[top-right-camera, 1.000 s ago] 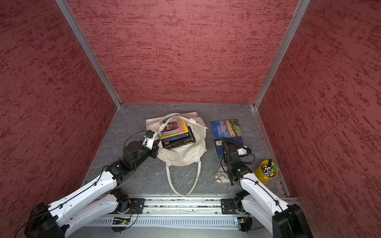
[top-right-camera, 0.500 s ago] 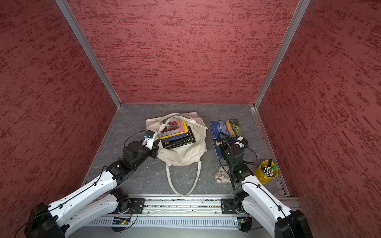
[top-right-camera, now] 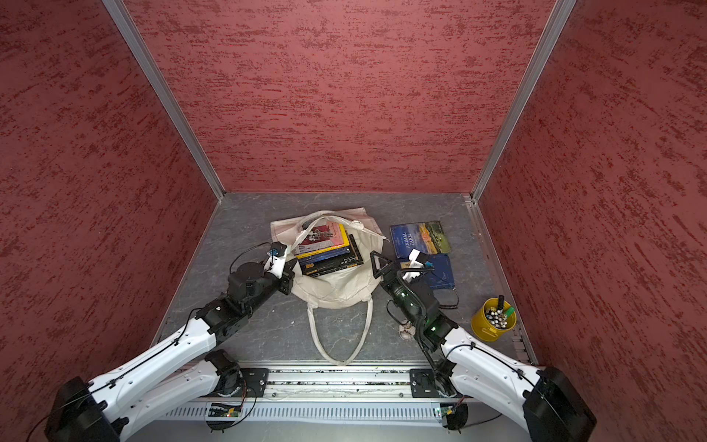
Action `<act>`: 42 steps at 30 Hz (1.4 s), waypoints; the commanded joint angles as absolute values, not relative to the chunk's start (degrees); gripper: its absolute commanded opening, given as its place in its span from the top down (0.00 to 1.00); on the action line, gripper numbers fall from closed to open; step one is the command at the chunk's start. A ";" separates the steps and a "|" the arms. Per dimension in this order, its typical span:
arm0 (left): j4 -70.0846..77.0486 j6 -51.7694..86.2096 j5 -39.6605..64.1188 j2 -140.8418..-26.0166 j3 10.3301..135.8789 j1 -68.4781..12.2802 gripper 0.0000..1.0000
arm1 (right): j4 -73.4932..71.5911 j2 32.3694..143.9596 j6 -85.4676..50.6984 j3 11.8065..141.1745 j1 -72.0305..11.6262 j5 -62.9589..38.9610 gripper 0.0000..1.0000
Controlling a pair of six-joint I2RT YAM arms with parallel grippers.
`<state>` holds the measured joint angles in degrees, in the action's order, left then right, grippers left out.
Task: Take out the books from the canvas bag
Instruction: Pick up the book from the canvas bag.
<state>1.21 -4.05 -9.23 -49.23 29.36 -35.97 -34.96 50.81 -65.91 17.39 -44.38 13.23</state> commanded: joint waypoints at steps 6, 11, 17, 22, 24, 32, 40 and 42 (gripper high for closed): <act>6.41 -4.26 -0.74 -45.85 30.04 -35.86 1.00 | -37.54 56.41 -60.61 25.00 -57.12 23.79 0.01; 3.85 -5.05 0.33 -46.79 32.42 -35.60 1.00 | -42.13 63.54 -61.33 27.40 -59.06 18.96 0.01; -0.51 -5.17 -0.42 -49.38 35.42 -35.68 1.00 | -52.74 73.18 -65.65 26.27 -60.88 20.66 0.01; -2.52 -3.22 -2.87 -51.72 37.93 -35.77 1.00 | -52.64 79.84 -66.78 29.23 -61.40 24.66 0.01; -1.85 0.18 -5.21 -51.18 38.03 -36.32 1.00 | -52.93 81.84 -66.85 30.27 -61.45 25.37 0.02; 7.58 4.03 -12.79 -47.35 32.69 -40.30 1.00 | -50.71 87.81 -68.21 33.93 -61.36 29.76 0.01; 9.43 4.67 -19.25 -41.61 28.70 -44.68 1.00 | -59.17 94.46 -72.54 33.28 -54.93 18.38 0.01; 11.56 4.96 -20.13 -41.16 27.32 -45.82 1.00 | -59.82 96.49 -71.91 34.35 -54.28 16.59 0.01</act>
